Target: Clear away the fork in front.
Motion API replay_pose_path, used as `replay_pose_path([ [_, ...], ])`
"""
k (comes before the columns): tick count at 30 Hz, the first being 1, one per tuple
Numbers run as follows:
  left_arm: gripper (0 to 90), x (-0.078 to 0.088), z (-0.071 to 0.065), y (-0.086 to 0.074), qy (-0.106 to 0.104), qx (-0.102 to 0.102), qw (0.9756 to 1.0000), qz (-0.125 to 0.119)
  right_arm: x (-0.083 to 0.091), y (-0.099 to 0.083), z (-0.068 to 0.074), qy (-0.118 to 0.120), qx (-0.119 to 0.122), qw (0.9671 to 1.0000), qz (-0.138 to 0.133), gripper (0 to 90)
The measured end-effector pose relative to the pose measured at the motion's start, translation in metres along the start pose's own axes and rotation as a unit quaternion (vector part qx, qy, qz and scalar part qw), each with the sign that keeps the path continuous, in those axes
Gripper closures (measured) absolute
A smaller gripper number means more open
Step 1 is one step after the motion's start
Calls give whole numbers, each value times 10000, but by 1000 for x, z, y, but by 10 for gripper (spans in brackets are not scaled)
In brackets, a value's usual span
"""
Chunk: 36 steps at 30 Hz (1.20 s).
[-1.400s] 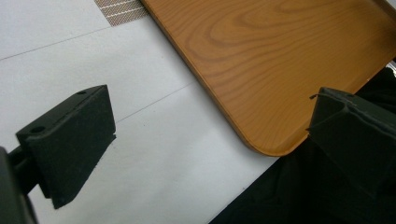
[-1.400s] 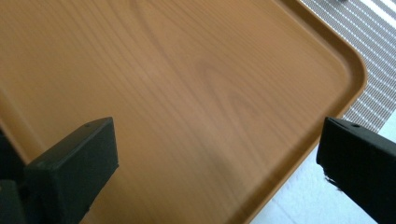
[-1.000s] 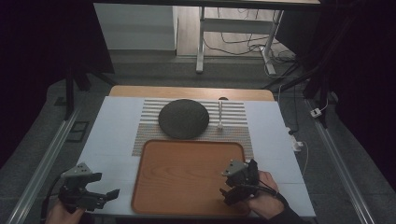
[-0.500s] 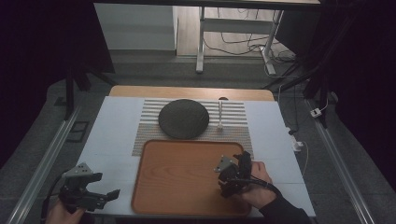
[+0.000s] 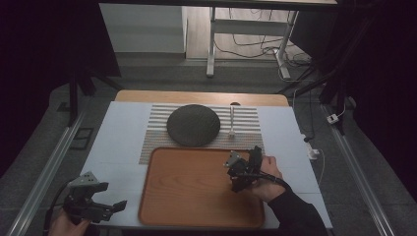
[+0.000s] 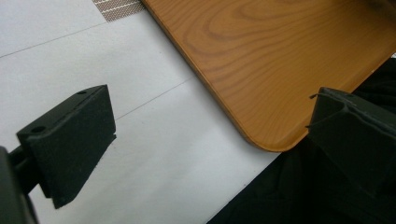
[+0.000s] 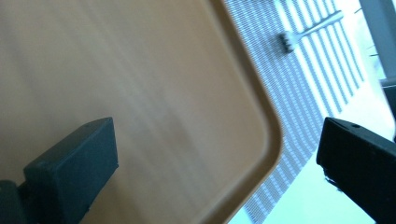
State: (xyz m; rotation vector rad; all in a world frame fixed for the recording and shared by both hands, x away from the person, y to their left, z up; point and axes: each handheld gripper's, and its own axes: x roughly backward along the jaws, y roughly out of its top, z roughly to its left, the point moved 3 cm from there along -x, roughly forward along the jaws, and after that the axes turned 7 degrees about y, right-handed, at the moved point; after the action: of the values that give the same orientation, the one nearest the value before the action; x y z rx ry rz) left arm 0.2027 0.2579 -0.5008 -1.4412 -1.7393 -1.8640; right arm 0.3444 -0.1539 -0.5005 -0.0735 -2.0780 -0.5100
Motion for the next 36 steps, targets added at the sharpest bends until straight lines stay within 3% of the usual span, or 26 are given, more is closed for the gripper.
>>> replay_pose_path([
  [11, 9, -1, 0, 0, -24, -15, 10000, 19, -20, 14, -21, -308, 112, 9993, 174, 3],
  [15, 10, 0, 0, 0, -49, -3, 10000, 11, -24, 20, -29, -403, 31, 9990, 165, 24],
  [17, 10, 0, 0, 0, -53, -9, 10000, 16, -27, 24, -36, -553, 110, 9983, 160, 54],
  [20, 10, -1, 0, 0, -53, -19, 10000, 22, -29, 27, -40, -591, 134, 9980, 184, 70],
  [23, 11, -1, 0, 0, -61, -25, 10000, 30, -33, 31, -44, -652, 166, 9975, 194, 111],
  [36, 12, -1, 0, 0, -81, -38, 9999, 52, -58, 40, -59, -889, 701, 9934, 169, 361],
])
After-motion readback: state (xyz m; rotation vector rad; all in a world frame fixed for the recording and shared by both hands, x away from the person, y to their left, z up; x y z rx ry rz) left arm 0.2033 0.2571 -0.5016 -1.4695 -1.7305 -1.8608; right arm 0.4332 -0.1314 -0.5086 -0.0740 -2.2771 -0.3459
